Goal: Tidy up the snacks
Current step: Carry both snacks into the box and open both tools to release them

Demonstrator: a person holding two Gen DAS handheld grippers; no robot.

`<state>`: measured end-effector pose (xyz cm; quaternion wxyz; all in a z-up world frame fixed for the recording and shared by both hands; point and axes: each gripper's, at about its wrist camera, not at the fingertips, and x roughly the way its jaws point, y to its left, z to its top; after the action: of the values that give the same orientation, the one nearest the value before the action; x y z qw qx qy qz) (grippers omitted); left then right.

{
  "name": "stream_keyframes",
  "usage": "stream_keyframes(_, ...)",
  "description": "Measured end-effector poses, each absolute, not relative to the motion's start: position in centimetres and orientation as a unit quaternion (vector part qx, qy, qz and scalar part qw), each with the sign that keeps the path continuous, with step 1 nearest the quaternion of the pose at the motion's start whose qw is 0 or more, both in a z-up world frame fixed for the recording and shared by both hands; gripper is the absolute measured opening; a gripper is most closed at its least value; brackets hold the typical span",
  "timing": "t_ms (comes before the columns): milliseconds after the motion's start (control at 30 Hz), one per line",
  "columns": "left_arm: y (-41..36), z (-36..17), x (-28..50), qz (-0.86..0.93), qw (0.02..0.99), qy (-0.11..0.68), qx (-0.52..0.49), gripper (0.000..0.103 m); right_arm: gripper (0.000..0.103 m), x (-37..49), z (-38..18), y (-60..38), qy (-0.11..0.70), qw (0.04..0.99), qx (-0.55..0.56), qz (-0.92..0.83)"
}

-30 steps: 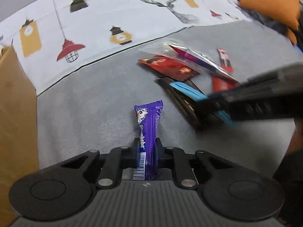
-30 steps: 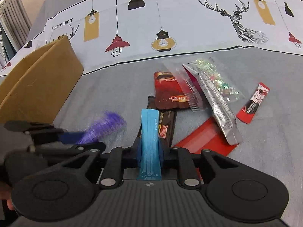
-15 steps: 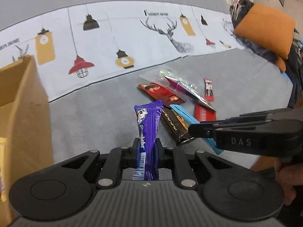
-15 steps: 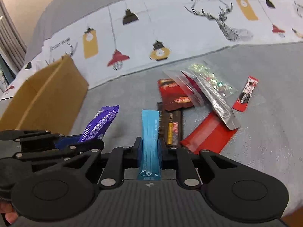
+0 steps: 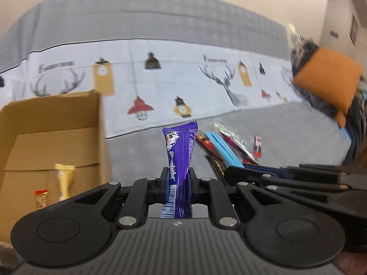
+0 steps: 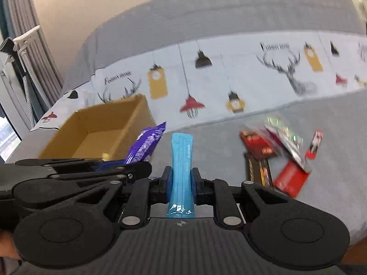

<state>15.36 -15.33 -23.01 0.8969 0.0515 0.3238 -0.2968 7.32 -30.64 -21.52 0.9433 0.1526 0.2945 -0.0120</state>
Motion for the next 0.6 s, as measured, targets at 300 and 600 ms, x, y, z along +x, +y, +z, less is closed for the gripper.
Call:
stream_keyframes(300, -6.8, -18.2, 16.0, -0.243, 0.928, 0.281, -0.02, 0.015, 0.018, 8.8, -16.6, -23.4, 0.264, 0.956, 0.123, 0.042)
stream_keyframes(600, 1.0, -13.7, 16.1, -0.195, 0.955, 0.211, -0.076, 0.015, 0.018, 11.4, -12.0, -16.8, 0.233, 0.963, 0.084, 0.107)
